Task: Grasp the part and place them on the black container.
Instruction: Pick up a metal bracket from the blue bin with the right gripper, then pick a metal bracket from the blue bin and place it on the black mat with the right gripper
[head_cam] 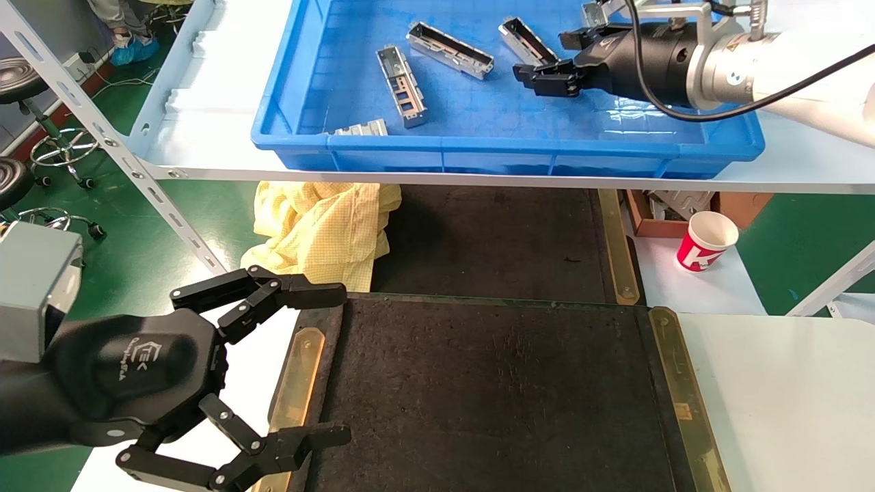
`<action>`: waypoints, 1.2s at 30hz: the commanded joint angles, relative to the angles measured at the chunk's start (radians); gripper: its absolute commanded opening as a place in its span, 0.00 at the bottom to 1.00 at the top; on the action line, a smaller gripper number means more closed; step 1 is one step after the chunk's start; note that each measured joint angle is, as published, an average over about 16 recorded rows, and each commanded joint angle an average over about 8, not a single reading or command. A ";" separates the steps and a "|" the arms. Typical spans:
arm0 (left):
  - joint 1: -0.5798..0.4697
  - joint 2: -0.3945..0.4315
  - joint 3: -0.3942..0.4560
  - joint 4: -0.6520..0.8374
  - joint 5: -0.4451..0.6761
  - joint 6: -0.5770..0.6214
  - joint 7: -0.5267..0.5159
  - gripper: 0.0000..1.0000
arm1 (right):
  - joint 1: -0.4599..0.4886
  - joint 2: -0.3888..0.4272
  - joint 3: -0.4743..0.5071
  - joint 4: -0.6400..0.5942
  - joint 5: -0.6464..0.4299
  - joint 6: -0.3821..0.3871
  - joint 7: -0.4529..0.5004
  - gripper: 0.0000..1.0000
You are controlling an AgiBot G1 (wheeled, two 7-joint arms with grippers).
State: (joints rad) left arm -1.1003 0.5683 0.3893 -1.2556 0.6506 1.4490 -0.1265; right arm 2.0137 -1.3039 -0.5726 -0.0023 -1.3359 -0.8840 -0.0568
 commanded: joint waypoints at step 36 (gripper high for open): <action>0.000 0.000 0.000 0.000 0.000 0.000 0.000 1.00 | 0.088 0.168 0.022 0.066 0.038 -0.443 -0.033 0.00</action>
State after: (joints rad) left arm -1.1004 0.5683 0.3895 -1.2556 0.6505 1.4489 -0.1264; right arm 2.0960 -1.1367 -0.5501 0.0650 -1.2945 -1.3297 -0.0867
